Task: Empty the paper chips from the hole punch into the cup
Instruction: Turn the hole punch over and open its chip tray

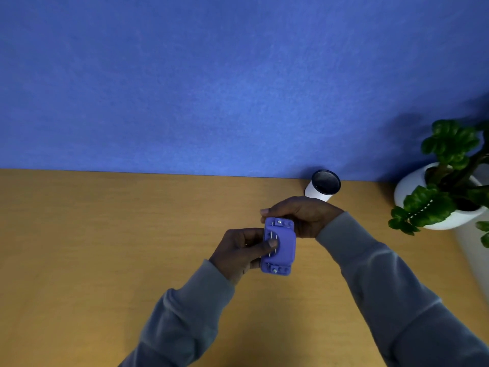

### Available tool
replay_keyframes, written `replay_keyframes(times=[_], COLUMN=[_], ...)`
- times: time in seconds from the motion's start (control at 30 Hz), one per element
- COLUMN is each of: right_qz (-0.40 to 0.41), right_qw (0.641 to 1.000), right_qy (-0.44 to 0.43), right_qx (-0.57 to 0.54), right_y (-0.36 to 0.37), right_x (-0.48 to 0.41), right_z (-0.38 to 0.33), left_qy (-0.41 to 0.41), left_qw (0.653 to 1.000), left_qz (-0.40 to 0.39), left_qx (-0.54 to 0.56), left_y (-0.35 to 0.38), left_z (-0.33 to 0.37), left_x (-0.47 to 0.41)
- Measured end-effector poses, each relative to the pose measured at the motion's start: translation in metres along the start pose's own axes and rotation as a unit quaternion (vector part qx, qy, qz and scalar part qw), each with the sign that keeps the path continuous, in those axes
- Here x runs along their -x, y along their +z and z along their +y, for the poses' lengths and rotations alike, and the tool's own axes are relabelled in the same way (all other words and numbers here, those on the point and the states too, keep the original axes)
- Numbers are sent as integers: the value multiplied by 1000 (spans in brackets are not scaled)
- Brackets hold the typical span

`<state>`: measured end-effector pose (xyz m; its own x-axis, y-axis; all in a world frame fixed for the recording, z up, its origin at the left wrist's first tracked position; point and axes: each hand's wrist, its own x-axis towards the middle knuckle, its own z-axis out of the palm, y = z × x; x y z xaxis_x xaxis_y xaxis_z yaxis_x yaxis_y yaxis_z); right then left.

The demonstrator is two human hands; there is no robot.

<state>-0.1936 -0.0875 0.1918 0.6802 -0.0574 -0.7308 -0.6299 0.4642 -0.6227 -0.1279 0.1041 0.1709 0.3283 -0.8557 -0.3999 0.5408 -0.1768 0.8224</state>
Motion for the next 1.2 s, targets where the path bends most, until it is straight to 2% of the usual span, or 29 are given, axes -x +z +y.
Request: replay_keyframes(times=[0.33,0.47,0.57,0.67,0.77,1.03,1.2], right_qz=[-8,-13,11,5,23,0,35], right_qw=[998,992,980,972,967,960,952], right_qy=[13,-34,-107,-172,-187,-261,-305], right_qx=[-67,-122,-167,-157,-172,-100,-9], right_y=[7,9,6,9,13,5,1], right_x=[-12,-8,-1,9,17,28,27], right_z=[16,22,38,65,91,112,112], left_qy=[0,-7,-15,-19,-23,-39,-53], left_qw=[1000,999,997,994,991,990,990], left_qz=[20,38,67,92,116,135,127], left_qx=[19,27,37,56,62,31,44], left_y=[-3,-4,-7,-12,-15,-12,-11], left_z=[-5,-3,3,7,8,11,15], left_x=[2,-3,-9,-13,-17,-21,-22])
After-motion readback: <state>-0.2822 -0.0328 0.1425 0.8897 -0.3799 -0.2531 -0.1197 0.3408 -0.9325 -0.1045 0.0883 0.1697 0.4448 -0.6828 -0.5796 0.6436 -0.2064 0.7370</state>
